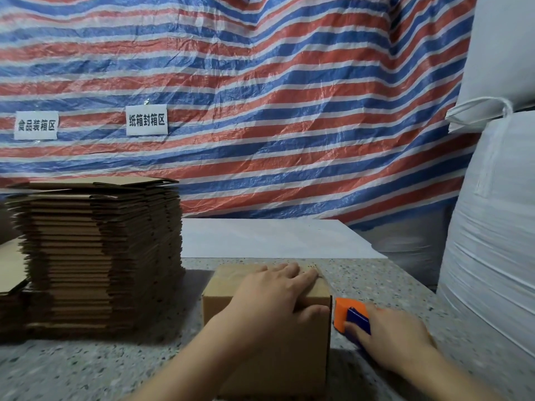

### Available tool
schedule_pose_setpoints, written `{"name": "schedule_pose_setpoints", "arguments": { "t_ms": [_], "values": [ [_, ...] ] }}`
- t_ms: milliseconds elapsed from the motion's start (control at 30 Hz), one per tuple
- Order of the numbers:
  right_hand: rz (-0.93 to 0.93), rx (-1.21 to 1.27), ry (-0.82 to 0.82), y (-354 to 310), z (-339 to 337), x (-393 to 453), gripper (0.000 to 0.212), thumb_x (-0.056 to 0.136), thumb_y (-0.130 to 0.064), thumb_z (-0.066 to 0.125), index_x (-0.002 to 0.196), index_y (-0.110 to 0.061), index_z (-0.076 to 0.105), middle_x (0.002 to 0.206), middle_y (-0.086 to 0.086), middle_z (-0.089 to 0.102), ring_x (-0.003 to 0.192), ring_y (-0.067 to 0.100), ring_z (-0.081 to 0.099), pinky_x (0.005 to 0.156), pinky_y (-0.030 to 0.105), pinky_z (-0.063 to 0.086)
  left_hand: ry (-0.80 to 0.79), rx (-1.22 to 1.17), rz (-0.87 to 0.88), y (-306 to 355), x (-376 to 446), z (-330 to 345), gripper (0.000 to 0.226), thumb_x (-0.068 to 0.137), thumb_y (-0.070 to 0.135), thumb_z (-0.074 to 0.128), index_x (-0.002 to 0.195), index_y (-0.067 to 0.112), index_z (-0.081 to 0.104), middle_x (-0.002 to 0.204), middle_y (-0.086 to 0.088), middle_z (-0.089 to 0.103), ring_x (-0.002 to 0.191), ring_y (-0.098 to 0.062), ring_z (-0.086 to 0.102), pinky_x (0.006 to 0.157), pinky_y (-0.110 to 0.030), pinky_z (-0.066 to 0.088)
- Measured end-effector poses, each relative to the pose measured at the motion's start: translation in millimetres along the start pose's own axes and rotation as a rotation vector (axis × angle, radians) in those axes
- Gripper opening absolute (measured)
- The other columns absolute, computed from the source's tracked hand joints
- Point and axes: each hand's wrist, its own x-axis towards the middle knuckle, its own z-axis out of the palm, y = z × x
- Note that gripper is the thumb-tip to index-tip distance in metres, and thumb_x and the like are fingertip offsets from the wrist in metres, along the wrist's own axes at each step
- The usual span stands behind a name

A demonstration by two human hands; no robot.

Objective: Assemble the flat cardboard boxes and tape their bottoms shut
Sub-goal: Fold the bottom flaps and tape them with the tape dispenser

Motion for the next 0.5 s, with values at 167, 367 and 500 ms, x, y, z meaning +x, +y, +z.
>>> {"name": "schedule_pose_setpoints", "arguments": {
  "t_ms": [167, 367, 500],
  "values": [
    [0.142, 0.747, 0.055, -8, -49, 7, 0.071, 0.098, -0.067, 0.020, 0.083, -0.016, 0.067, 0.082, 0.002, 0.070, 0.081, 0.021, 0.065, 0.077, 0.039, 0.052, 0.031, -0.002, 0.004, -1, 1, 5, 0.071, 0.093, 0.071, 0.029, 0.153, 0.034, 0.021, 0.153, 0.000, 0.039, 0.138, -0.021, 0.038, 0.112, -0.041, 0.032],
    [0.282, 1.618, -0.490, -38, -66, 0, 0.050, 0.101, -0.052, 0.050, 0.093, -0.005, 0.066, 0.075, 0.009, 0.065, 0.067, 0.021, 0.057, 0.060, 0.031, 0.043, 0.082, 0.001, 0.020, -4, 0, 10, 0.069, 0.094, 0.070, 0.029, 0.153, 0.034, 0.024, 0.149, 0.001, 0.043, 0.136, -0.020, 0.040, 0.112, -0.040, 0.033],
    [0.300, 1.751, -0.351, -46, -60, 4, 0.021, 0.102, -0.028, 0.057, 0.102, -0.008, 0.064, 0.077, 0.009, 0.054, 0.064, 0.020, 0.049, 0.053, 0.030, 0.035, 0.101, 0.001, 0.027, -4, 1, 12, 0.069, 0.094, 0.070, 0.029, 0.153, 0.033, 0.024, 0.147, 0.001, 0.045, 0.135, -0.020, 0.042, 0.112, -0.041, 0.033]
  ]
}}
